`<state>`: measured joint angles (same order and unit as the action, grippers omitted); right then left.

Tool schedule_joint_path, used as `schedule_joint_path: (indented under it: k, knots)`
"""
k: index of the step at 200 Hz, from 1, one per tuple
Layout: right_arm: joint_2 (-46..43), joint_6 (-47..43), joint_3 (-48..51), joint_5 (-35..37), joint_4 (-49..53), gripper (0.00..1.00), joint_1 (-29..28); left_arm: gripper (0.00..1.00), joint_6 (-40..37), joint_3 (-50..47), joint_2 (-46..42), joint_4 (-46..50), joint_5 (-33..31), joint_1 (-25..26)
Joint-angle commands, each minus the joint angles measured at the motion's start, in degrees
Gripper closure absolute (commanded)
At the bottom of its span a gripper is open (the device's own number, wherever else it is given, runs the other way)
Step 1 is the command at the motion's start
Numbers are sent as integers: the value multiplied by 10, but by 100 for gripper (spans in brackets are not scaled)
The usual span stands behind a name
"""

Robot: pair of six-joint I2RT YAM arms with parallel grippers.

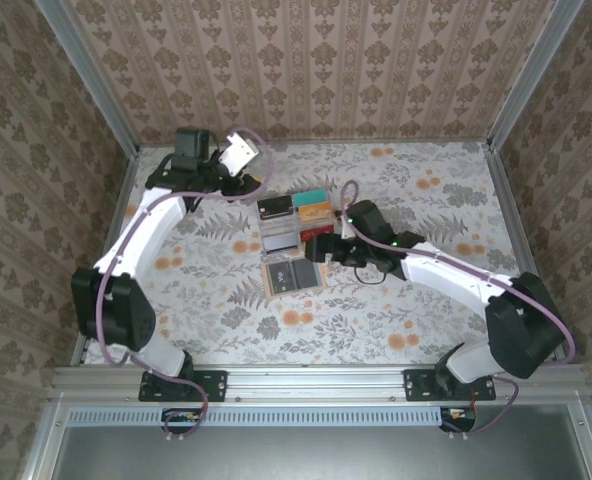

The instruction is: Take the credit cards out of the card holder

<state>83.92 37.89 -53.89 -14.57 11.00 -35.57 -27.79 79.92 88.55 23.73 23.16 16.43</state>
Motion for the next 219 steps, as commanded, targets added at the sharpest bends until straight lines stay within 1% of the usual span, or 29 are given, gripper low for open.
schedule_joint_path:
  k: [1,19,36,42,59,69,81,108,127,131,143,161,180,219]
  knots:
    - [51,-13,-32,54,55,11,-35,42,164,-86,-47,-120,-100,8]
    - [93,-7,-58,62,70,17,-60,38,230,-154,-95,-148,-161,25]
    - [129,1,-78,70,80,22,-74,34,298,-206,-132,-146,-209,36]
    - [140,5,-84,73,83,24,-77,30,325,-224,-145,-142,-225,39]
    - [165,12,-95,83,90,29,-80,14,388,-267,-180,-123,-245,50]
    - [173,14,-100,95,94,31,-80,13,410,-286,-198,-106,-256,59]
    - [178,16,-105,109,99,32,-80,11,443,-306,-215,-83,-277,70]
    - [193,15,-117,124,105,32,-80,11,509,-356,-238,-86,-270,88]
    - [206,16,-122,120,107,32,-80,11,540,-368,-238,-74,-272,94]
    - [207,17,-122,119,108,32,-80,11,544,-369,-236,-70,-270,111]
    - [212,17,-121,122,107,33,-80,11,563,-372,-231,-58,-260,120]
    - [217,17,-124,119,108,34,-80,12,594,-383,-222,-68,-203,126]
    - [223,18,-126,107,104,36,-80,14,636,-386,-207,-60,-170,129]
    - [225,21,-119,90,87,42,-79,17,684,-398,-179,-83,-137,155]
